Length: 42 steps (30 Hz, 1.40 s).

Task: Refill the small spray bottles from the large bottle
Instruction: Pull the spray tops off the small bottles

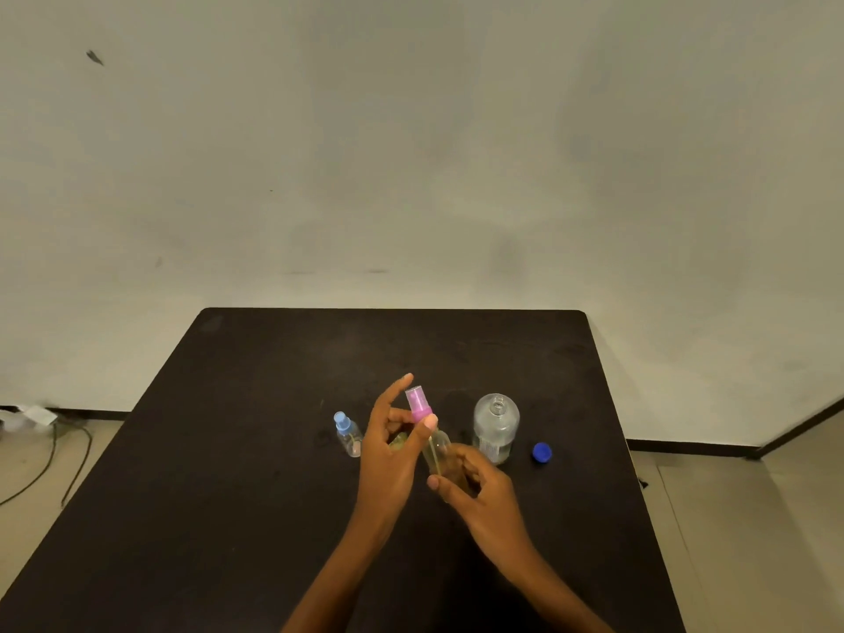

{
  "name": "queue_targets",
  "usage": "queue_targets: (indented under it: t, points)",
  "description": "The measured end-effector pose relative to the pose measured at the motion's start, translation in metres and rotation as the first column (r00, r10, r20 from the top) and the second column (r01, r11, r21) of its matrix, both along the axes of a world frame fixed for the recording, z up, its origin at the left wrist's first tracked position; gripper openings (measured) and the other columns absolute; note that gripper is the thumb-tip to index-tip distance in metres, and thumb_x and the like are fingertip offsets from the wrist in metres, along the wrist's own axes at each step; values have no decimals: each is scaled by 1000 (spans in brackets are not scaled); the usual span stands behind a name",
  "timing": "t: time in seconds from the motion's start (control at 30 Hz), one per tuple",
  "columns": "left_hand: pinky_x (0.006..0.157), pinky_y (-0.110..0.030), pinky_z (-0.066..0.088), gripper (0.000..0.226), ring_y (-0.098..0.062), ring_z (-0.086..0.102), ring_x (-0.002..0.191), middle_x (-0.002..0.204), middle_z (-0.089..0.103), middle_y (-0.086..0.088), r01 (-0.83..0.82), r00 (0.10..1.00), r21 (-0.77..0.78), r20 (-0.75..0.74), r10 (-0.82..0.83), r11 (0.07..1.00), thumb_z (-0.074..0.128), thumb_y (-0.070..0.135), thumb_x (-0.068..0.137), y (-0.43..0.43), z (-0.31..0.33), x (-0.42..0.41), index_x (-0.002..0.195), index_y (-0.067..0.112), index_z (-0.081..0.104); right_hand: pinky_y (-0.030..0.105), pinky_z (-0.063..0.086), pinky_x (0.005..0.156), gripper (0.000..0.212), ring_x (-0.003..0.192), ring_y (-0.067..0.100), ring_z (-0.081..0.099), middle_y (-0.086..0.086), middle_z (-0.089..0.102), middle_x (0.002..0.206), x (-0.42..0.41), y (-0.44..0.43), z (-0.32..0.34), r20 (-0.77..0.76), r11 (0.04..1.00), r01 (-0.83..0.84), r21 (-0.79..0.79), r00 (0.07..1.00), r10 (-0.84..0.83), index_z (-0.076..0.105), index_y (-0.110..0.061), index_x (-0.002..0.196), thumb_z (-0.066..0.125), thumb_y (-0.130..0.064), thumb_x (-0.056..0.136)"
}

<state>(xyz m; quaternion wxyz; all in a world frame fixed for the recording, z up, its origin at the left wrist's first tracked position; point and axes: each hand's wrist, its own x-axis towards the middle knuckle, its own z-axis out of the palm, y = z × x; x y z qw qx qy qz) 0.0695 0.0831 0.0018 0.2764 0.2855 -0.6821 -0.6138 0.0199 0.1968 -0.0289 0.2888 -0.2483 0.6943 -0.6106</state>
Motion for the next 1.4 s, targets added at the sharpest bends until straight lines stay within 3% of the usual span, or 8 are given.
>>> queue_targets:
  t: [0.3, 0.57, 0.73, 0.87, 1.0, 1.13, 1.3, 1.4]
  points:
    - [69, -9, 49, 43, -9, 58, 82, 92, 58, 3, -246, 969, -216, -38, 244, 945, 63, 12, 83, -82, 15, 22, 122, 23, 49, 20, 46, 88, 30, 100, 4, 56, -9, 53, 112, 8, -28, -40, -52, 973, -60, 222, 996, 73, 47, -40, 104, 62, -22, 85]
    - [65, -12, 48, 32, -1, 59, 65, 67, 60, 9, 86, 909, -549, 385, 161, 831, 72, 26, 76, -157, -35, 83, 106, 23, 62, 19, 43, 76, 20, 90, 12, 55, 1, 56, 97, -11, -68, -76, -141, 909, 193, 369, 979, -150, 51, -19, 97, 64, -12, 83]
    - [87, -23, 31, 39, -2, 54, 82, 76, 58, 11, 455, 586, -341, 810, 11, 823, 56, 47, 85, -181, -93, 101, 120, 32, 49, 24, 46, 79, 25, 91, 18, 60, 5, 62, 95, -21, -88, -96, -143, 859, 321, 398, 947, -287, 58, -10, 103, 64, -2, 80]
    - [99, -31, 25, 41, -6, 56, 97, 76, 50, 12, 600, 464, -278, 885, -43, 751, 52, 48, 87, -192, -115, 98, 123, 31, 45, 22, 43, 75, 28, 90, 18, 59, 5, 62, 95, -25, -99, -103, -141, 829, 358, 429, 933, -330, 58, -7, 106, 64, 0, 80]
    - [106, -37, 19, 42, -10, 55, 109, 104, 63, 7, 681, 379, -256, 925, -31, 686, 50, 51, 86, -200, -124, 94, 122, 30, 44, 22, 42, 76, 29, 92, 19, 59, 2, 58, 94, -26, -100, -106, -169, 812, 355, 464, 935, -312, 55, -8, 108, 63, -2, 81]
    - [108, -41, 17, 43, -11, 52, 112, 114, 61, 7, 703, 368, -244, 929, -48, 667, 48, 53, 85, -203, -129, 95, 121, 30, 43, 25, 46, 77, 41, 89, 16, 58, 7, 61, 105, -28, -100, -106, -191, 787, 318, 529, 948, -254, 48, -9, 119, 64, -5, 82]
    - [109, -42, 17, 46, -11, 51, 114, 120, 57, 8, 671, 403, -238, 912, -77, 702, 50, 55, 84, -204, -130, 98, 123, 31, 41, 41, 36, 106, 82, 131, 27, 39, 13, 36, 144, -21, -102, -105, -136, 762, 295, 577, 954, -267, 19, -10, 145, 66, -1, 78]
    - [111, -44, 14, 50, -10, 52, 113, 118, 58, 8, 637, 432, -215, 895, -112, 740, 49, 56, 84, -205, -128, 98, 126, 32, 39, 39, 40, 102, 74, 123, 27, 44, 12, 29, 143, 4, -103, -97, -167, 676, 442, 589, 885, -434, 26, -6, 140, 67, -2, 78]
